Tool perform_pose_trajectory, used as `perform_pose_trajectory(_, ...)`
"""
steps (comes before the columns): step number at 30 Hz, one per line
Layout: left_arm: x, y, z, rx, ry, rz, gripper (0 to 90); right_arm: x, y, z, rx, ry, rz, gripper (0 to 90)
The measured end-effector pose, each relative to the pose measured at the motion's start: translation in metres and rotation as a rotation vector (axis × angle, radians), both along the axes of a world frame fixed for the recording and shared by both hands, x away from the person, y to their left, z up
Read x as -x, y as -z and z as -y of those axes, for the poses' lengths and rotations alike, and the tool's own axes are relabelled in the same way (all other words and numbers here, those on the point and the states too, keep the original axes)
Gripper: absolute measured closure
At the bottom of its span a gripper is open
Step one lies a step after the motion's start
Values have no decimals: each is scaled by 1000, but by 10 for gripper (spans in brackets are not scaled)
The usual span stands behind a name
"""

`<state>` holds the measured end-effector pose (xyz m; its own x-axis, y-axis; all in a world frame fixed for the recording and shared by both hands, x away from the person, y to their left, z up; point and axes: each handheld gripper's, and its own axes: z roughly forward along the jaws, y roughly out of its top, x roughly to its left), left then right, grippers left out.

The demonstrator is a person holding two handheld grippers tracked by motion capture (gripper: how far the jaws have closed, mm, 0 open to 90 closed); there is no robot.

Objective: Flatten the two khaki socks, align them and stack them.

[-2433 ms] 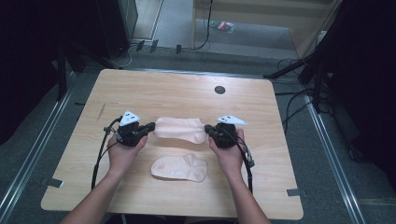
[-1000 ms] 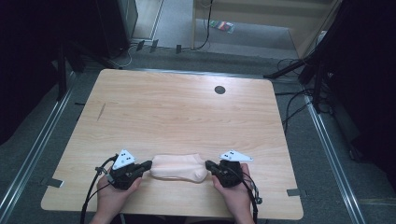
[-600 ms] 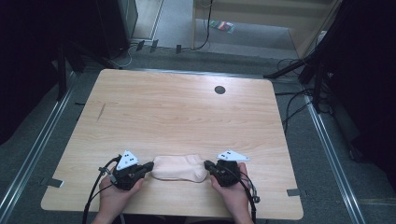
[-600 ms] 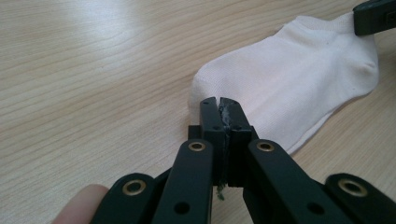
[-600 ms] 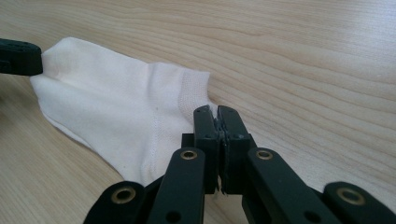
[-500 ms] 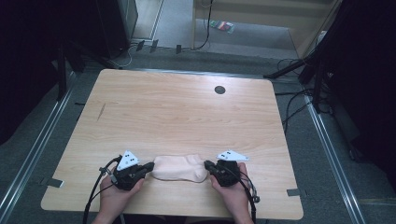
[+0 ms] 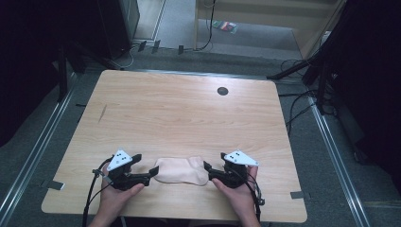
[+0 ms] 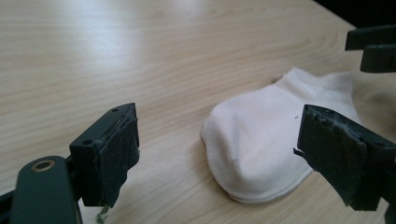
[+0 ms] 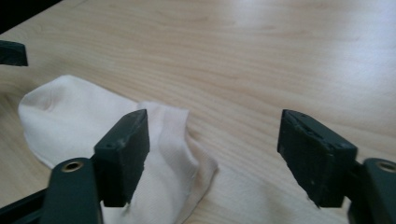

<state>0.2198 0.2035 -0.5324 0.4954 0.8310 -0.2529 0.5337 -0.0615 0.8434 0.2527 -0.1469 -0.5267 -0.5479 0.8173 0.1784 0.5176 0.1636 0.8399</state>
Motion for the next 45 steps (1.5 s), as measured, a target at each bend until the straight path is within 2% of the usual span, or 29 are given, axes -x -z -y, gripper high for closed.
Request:
perform_pose_trajectory(5,-2,-1,-13,-9,-48,0,111,-2,-3,12,-31,39,30,167)
perform_pose_trajectory(7,-2,-2,-19,-15,-77,11,114,-3,-4,15,-46,44,22,147)
perform_pose_trajectory(10,-2,-4,-26,2,-101,16,117,-2,-4,19,-26,54,50,139)
perform_pose_trajectory(13,-3,-4,-32,4,-106,22,117,-3,-5,25,-38,64,42,139)
perform_pose_trajectory(18,-4,-1,-40,-22,-143,15,118,-4,-5,34,-32,99,44,140)
perform_pose_trajectory(22,-4,0,-48,-37,-165,34,115,-5,-5,44,-28,124,43,140)
perform_pose_trajectory(25,-3,2,-55,-39,-180,32,115,-5,-4,51,-39,135,40,140)
perform_pose_trajectory(29,-2,5,-62,-40,-197,21,118,-6,-2,60,-29,156,31,140)
perform_pose_trajectory(37,2,6,-75,-74,-240,28,119,-6,-2,77,-29,197,28,141)
perform_pose_trajectory(42,1,7,-85,-57,-286,31,125,-2,0,91,-21,226,24,141)
perform_pose_trajectory(45,2,8,-90,-72,-301,33,129,1,1,100,-20,244,22,142)
